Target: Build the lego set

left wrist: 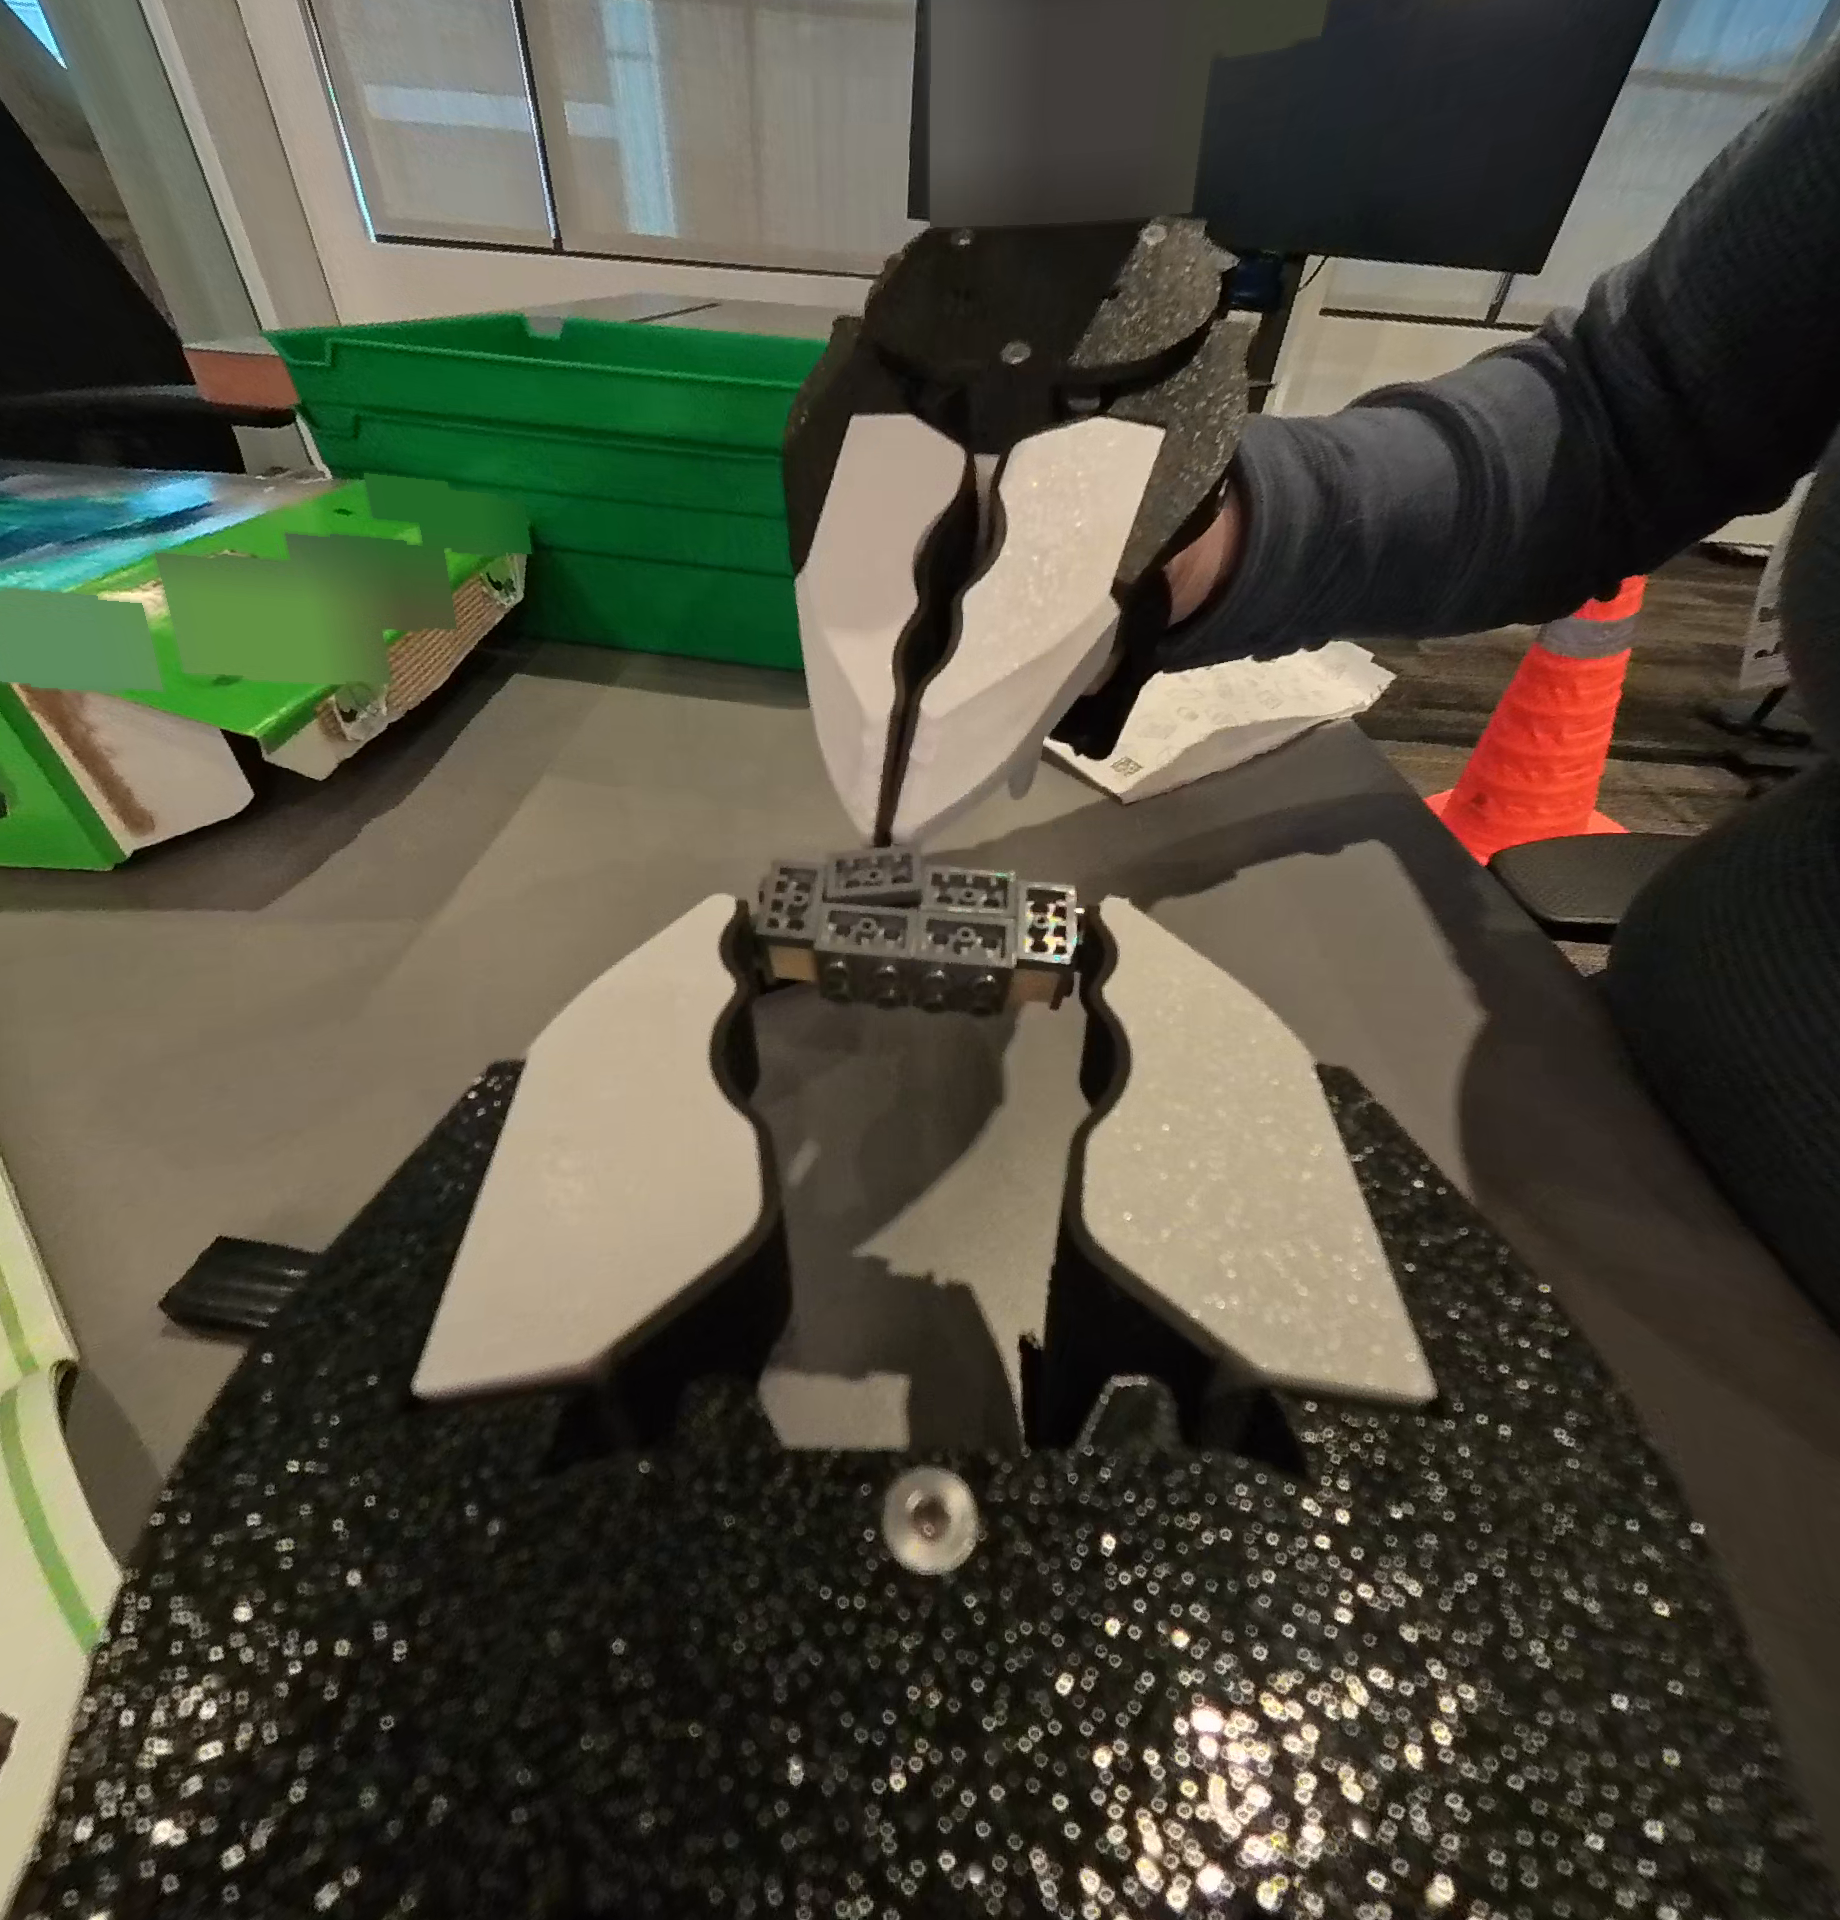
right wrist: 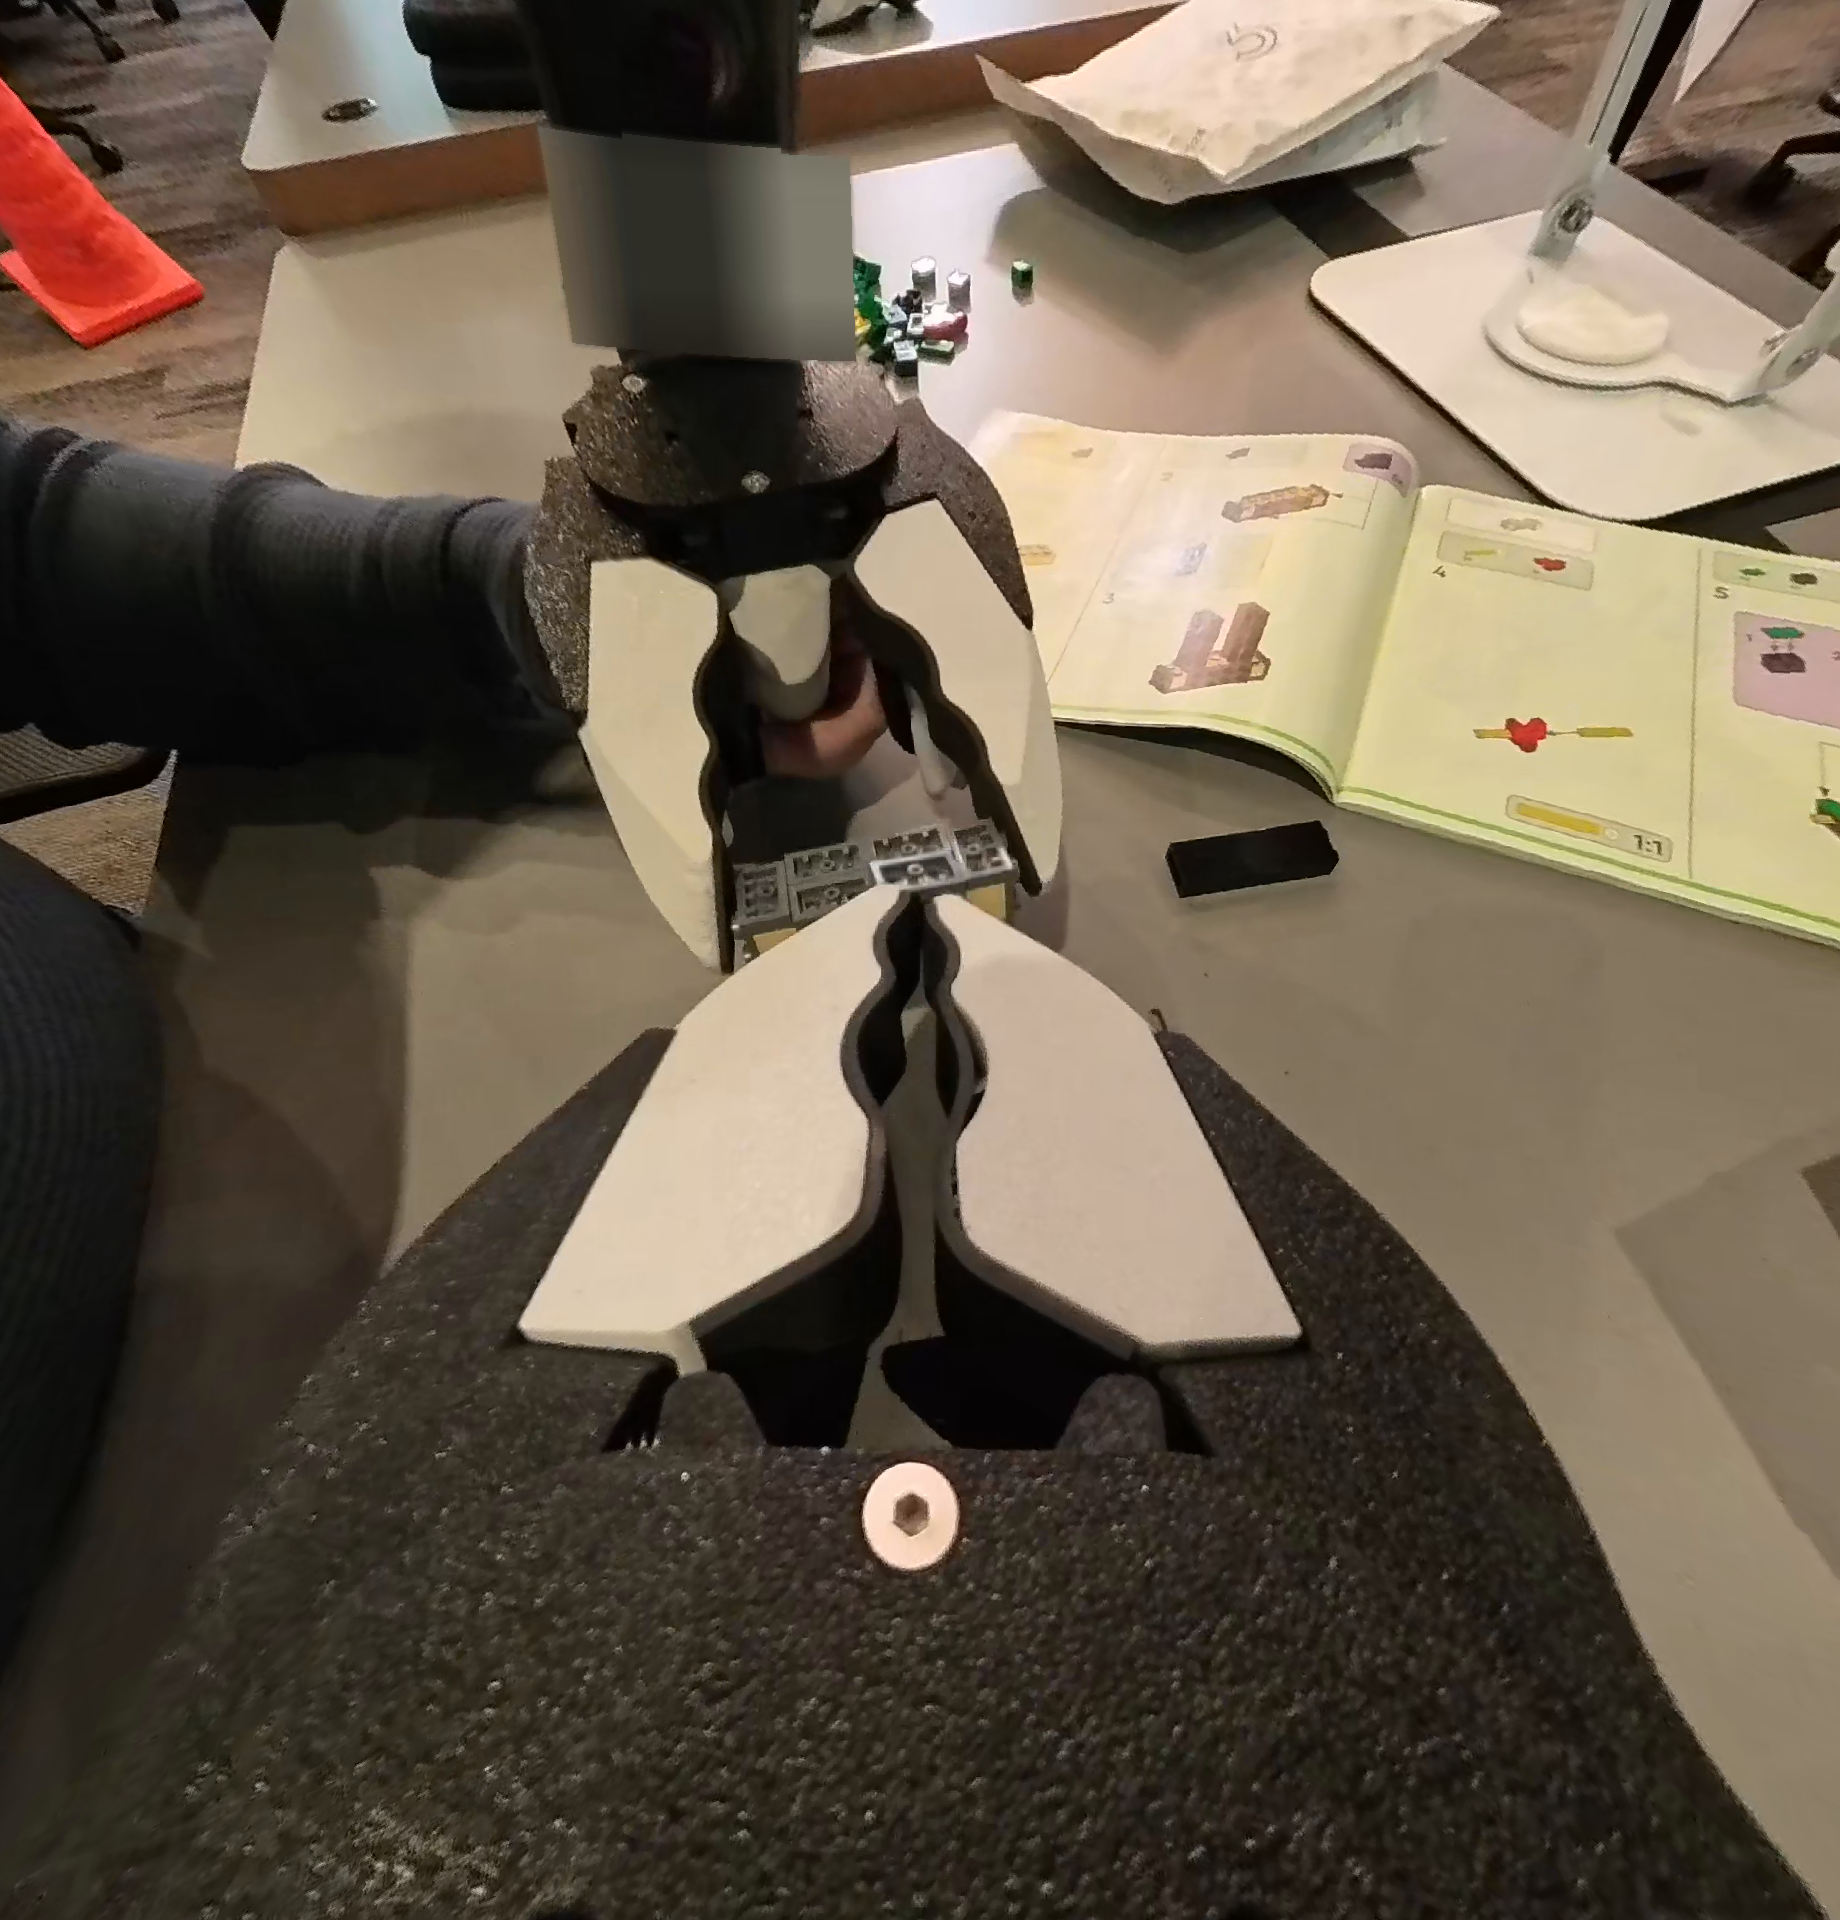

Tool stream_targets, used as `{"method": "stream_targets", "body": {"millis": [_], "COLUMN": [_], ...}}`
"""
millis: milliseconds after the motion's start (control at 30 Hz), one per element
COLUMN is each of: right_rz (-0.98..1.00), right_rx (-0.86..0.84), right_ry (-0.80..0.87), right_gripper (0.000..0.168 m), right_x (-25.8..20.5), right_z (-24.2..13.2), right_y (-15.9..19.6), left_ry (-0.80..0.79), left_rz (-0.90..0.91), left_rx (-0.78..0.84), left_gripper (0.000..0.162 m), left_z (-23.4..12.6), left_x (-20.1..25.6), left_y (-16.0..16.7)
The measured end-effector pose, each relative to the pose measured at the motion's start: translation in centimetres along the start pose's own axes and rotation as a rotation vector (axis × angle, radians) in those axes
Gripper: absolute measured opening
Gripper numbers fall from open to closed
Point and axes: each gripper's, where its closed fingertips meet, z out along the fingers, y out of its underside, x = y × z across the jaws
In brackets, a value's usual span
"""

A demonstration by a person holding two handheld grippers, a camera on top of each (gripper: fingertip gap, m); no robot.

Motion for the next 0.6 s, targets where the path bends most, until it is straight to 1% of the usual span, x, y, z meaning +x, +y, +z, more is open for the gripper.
{"method": "stream_targets", "body": {"millis": [200,267,333,433,467,533,600], "right_rz": [-0.013,0.005,-0.014,-0.001,0.007,0.003,-0.017], "right_rx": [-0.003,0.005,-0.007,0.03,0.048,0.075,0.081], "right_ry": [0.022,-0.009,0.002,-0.007,-0.022,-0.071,-0.097], "right_gripper": [0.0,0.0,0.0,0.0,0.001,0.009,0.012], "right_x": [0.4,0.0,0.1,0.2,0.1,-0.4,-0.7], "right_z": [-0.3,-0.2,-0.1,-0.6,-0.7,-1.0,-1.1], "right_y": [-0.2,-0.3,-0.1,-0.5,-0.7,-0.8,-0.7], "left_ry": [-0.006,-0.002,-0.007,0.003,0.007,0.026,0.048], "left_rz": [0.01,0.01,0.017,0.022,0.027,0.033,0.032], "left_rx": [0.009,0.013,0.004,0.022,0.031,0.053,0.071], "left_gripper": [0.06,0.06,0.06,0.06,0.06,0.06,0.06], "left_z": [-0.1,0.0,0.0,0.0,-0.1,-0.2,-0.3], "left_x": [0.0,0.1,0.0,0.2,0.3,0.6,0.9], "left_y": [-0.2,-0.3,-0.2,-0.5,-0.6,-1.0,-1.3]}}
